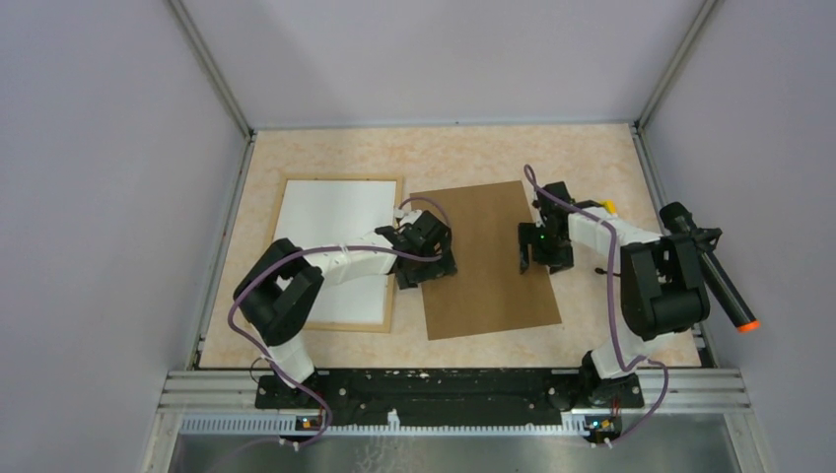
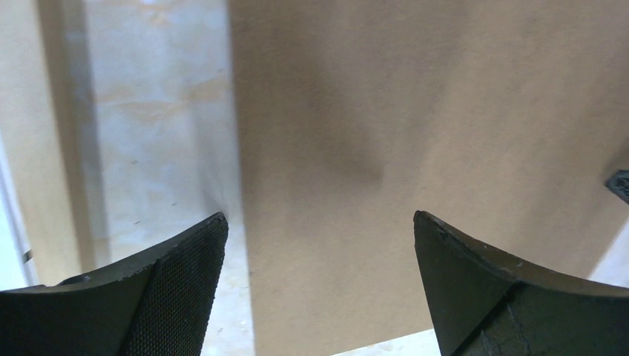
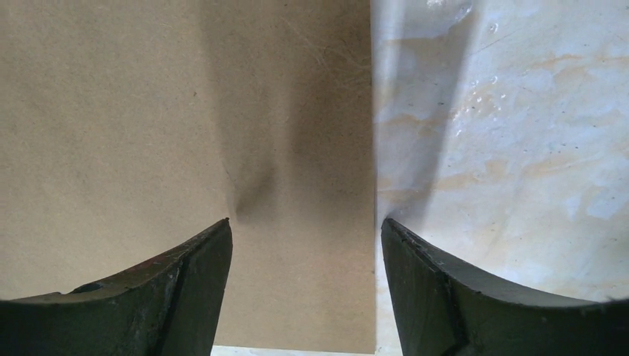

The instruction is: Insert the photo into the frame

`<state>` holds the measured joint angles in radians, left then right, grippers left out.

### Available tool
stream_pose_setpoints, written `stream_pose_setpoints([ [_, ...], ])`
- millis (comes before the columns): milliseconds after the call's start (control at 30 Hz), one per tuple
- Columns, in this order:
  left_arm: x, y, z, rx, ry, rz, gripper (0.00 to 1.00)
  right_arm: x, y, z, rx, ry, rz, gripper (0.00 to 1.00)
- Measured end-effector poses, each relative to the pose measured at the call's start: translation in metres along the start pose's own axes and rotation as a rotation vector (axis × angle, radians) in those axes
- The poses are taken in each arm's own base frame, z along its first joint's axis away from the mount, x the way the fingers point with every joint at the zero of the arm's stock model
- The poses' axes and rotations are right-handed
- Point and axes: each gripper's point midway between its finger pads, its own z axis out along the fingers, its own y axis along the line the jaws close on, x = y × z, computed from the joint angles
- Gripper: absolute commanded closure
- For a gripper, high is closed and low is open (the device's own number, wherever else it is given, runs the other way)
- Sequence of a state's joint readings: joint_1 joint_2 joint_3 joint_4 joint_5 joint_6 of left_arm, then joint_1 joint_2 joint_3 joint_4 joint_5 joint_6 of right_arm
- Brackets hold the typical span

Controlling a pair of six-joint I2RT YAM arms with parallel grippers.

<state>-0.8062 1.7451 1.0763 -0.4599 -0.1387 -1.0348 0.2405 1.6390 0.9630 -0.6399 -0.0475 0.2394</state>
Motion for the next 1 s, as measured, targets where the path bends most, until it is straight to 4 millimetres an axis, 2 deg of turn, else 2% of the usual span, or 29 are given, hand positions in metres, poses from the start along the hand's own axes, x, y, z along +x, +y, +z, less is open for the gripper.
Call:
stream_pose_setpoints([
  [133, 0.001, -0.016, 0.001, 0.085, 0.022, 0.012, 0.02, -0.002, 0.005, 0.001, -0.015, -0.01, -0.009, 0.37],
  [467, 0.003, -0.02, -0.007, 0.187, 0.155, 0.083, 0.02, -0.002, 0.002, 0.001, -0.022, -0.08, -0.002, 0.46],
  [633, 0.015, -0.019, -0.016, 0.209, 0.225, 0.091, 0.02, -0.003, 0.004, 0.0, -0.052, -0.145, 0.025, 0.47],
  [733, 0.014, -0.051, -0.039, 0.35, 0.23, 0.093, 0.01, 0.001, 0.037, -0.002, -0.222, -0.148, 0.047, 0.47],
  [800, 0.007, -0.072, -0.065, 0.453, 0.198, 0.104, 0.01, 0.006, 0.055, -0.003, -0.311, -0.14, 0.058, 0.47],
  [900, -0.007, -0.098, -0.106, 0.589, 0.134, 0.122, 0.01, 0.012, 0.067, -0.004, -0.388, -0.13, 0.082, 0.47],
  [1000, -0.017, -0.109, -0.132, 0.663, 0.085, 0.146, 0.01, 0.016, 0.072, -0.005, -0.423, -0.124, 0.097, 0.46],
])
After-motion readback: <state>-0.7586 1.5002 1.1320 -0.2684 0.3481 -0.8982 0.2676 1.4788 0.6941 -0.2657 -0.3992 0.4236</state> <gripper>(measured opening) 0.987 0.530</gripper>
